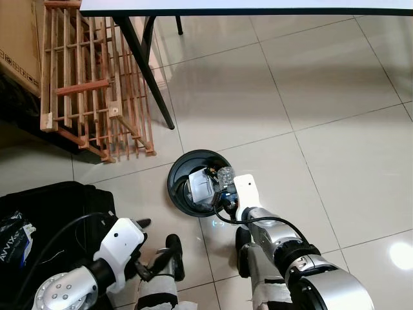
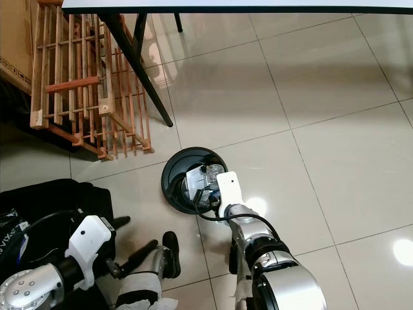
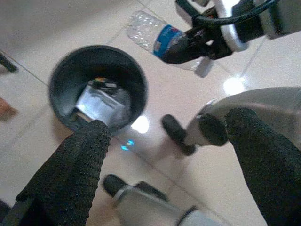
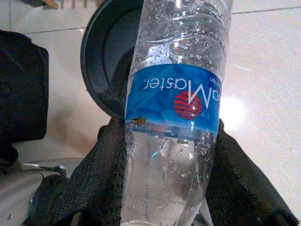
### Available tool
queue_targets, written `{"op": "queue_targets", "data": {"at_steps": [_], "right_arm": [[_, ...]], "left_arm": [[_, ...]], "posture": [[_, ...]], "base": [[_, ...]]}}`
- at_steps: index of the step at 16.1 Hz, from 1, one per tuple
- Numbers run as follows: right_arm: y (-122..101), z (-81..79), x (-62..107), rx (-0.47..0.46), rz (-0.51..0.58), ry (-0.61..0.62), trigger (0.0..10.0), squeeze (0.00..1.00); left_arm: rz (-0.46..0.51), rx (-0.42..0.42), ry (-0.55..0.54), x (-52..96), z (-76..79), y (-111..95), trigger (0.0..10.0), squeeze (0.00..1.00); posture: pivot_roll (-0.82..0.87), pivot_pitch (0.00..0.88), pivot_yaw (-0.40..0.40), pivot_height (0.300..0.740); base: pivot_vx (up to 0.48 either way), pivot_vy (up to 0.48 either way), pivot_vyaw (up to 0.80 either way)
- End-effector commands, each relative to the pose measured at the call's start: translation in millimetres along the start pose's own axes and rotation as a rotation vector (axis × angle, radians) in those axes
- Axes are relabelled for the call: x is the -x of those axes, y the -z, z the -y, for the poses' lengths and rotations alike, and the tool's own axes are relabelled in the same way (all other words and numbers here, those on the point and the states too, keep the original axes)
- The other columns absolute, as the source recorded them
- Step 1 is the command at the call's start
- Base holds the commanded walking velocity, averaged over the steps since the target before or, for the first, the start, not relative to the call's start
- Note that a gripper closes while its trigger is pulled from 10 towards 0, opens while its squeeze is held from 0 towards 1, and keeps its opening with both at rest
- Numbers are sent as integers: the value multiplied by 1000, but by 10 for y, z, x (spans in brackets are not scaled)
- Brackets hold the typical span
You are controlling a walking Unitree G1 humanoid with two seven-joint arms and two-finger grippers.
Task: Picking trash to rubbish bin
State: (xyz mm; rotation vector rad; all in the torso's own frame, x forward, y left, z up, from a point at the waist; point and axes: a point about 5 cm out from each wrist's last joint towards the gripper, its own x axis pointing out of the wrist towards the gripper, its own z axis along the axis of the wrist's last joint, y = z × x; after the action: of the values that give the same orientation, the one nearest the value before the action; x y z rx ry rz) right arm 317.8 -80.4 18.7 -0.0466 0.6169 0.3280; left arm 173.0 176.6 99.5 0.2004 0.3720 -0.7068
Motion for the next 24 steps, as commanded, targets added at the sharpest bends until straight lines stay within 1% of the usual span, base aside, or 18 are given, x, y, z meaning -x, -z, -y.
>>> {"op": "queue_targets", "data": {"at_steps": [1,4,7,9,13,18,20,24], "right_arm": [[153,-34,9,-9,-44,-2,10000,0],[161,-44,9,-3,-42,-3,10000,0],[176,-48,10,3,-45,-6,10000,0],[189,-31,14,13,-48,0,10000,0],[147,17,14,12,-29,23,10000,0],[53,12,0,-15,3,29,10000,0],[-43,-60,-16,-43,37,-13,10000,0],[-171,-131,-35,-56,71,-29,10000,0]], "left_arm": [[-19,58,56,26,95,33,10000,0],[-3,67,111,8,161,-29,10000,0],[-25,36,162,10,237,-7,10000,0],[-41,32,189,21,291,6,10000,0],[-50,20,195,30,308,10,10000,0],[-64,8,186,82,287,-2,10000,0],[-76,5,185,119,290,6,10000,0],[-85,7,186,148,326,12,10000,0]], "posture": [[219,524,74,740],[217,525,76,740],[216,527,76,740],[217,528,78,740],[220,532,81,740],[255,549,95,740],[271,558,99,740],[277,564,97,740]], "base": [[0,0,0],[0,0,0],[0,0,0],[0,0,0],[0,0,0],[0,0,0],[0,0,0],[0,0,0]]}}
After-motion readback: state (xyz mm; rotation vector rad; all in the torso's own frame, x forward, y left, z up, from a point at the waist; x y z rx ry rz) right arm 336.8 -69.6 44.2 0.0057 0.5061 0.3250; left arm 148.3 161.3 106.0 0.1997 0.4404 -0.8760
